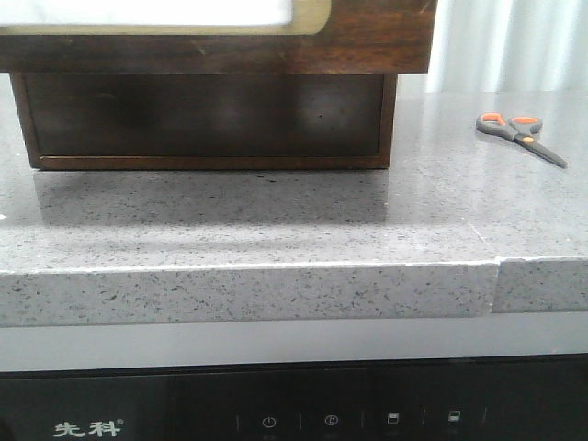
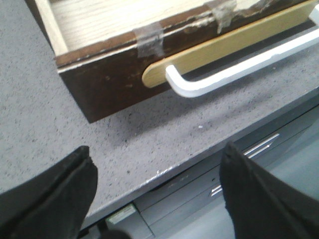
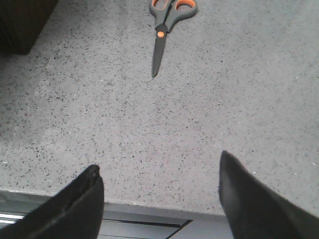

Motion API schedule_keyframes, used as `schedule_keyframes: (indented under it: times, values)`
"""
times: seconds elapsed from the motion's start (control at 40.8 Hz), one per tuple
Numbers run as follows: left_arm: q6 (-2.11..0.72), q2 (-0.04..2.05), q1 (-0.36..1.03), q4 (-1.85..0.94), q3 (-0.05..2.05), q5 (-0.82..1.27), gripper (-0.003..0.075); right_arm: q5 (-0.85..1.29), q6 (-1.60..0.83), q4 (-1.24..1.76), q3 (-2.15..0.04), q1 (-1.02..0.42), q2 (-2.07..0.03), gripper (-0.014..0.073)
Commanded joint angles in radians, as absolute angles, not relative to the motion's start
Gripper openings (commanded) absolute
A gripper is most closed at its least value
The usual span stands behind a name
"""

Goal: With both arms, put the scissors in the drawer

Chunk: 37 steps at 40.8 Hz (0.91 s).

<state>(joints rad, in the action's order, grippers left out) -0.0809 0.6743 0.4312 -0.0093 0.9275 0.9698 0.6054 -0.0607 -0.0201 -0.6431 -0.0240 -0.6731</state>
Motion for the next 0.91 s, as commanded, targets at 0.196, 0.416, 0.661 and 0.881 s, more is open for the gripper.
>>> schedule_keyframes:
  times: [0.196, 0.416, 0.661, 0.881]
  values:
    - [-0.039, 0.675, 0.494, -0.031, 0.962, 0.807, 0.0501, 0.52, -0.06, -0.029, -0.678, -0.024, -0.678, 0.0513]
    - [-0.039, 0.675, 0.494, -0.031, 0.962, 0.807, 0.0501, 0.618, -0.023, -0.032, -0.786, -0.008, -0.765, 0.0512]
    - [-0.039, 0.676, 0.492, -0.031, 0.962, 0.807, 0.0501, 0.765, -0.017, 0.012, -1.013, 0.068, -1.035, 0.0512]
    - [-0.039, 0.676, 0.492, -0.031, 0.962, 0.807, 0.0501, 0.854, -0.119, 0.089, -1.194, 0.066, -1.274, 0.0512]
